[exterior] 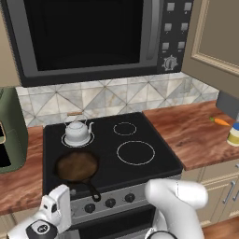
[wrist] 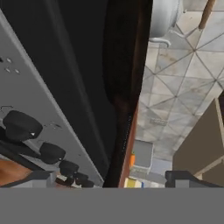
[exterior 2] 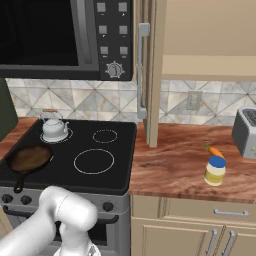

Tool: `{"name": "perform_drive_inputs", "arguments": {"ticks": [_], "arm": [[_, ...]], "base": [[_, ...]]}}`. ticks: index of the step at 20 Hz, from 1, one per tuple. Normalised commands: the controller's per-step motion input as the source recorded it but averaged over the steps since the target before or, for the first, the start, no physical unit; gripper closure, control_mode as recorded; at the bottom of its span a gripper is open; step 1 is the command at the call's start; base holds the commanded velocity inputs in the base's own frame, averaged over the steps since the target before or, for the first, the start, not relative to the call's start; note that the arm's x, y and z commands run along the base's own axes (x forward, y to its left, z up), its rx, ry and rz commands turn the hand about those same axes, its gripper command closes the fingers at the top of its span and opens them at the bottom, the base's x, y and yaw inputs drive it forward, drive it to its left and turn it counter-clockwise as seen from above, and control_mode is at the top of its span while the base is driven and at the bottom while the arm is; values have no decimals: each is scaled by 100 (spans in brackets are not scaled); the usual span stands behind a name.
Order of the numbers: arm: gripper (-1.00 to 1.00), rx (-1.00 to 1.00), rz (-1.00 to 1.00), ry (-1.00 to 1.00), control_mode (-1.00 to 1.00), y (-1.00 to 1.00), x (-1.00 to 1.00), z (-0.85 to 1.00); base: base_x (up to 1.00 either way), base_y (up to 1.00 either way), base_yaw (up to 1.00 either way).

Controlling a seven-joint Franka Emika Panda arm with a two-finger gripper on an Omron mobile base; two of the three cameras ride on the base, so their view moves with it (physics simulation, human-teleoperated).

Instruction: Pick the pan from the cabinet and place it on the stove. Then turn on the stove burner for the pan.

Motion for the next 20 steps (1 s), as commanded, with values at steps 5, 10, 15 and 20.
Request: {"name": "perform_drive_inputs", "arguments": {"ticks": [5, 10, 15, 20], "arm": [[-100, 14, 6, -8, -100, 8, -50, -2], [-100, 29, 11, -25, -100, 0, -61, -14], [-100, 33, 15, -27, -100, 0, -54, -11], [-100, 38, 21, -27, -100, -12, -26, -1]], "base": [[0, 0, 0], [0, 0, 0], [0, 0, 0], [0, 0, 0]]}}
